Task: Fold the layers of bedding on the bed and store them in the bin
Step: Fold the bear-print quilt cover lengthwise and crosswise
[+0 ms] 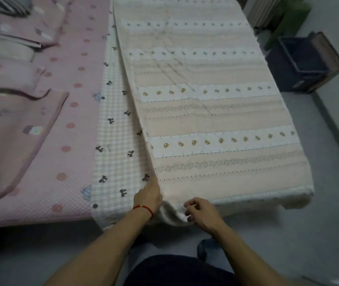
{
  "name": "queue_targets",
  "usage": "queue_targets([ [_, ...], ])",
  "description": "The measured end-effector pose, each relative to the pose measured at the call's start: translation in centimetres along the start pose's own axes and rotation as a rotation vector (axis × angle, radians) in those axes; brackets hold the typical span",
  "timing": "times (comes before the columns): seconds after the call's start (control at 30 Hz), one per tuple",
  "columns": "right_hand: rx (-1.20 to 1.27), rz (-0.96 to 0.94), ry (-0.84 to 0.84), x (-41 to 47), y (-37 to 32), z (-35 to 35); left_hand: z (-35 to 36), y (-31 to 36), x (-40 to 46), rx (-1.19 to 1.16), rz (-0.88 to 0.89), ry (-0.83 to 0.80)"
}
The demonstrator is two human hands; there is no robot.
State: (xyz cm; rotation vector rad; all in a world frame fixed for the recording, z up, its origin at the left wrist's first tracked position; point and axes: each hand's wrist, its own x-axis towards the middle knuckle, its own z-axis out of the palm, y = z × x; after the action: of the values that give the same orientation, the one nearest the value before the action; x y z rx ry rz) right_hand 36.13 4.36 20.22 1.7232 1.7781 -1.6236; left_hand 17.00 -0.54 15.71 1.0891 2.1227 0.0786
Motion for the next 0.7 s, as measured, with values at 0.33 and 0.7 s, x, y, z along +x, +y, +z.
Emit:
queue_targets([
  [0.33,0.133,-0.074,0.112,1.8,9.4,-19.5,7.1,23.9,0.7,-0.056,0.021,-0.058],
  [0.7,0.107,-0.021,0.246,2.9,13.8,-33.0,14.4,37.0,4.9,-0.119,-0.035,-0.266],
])
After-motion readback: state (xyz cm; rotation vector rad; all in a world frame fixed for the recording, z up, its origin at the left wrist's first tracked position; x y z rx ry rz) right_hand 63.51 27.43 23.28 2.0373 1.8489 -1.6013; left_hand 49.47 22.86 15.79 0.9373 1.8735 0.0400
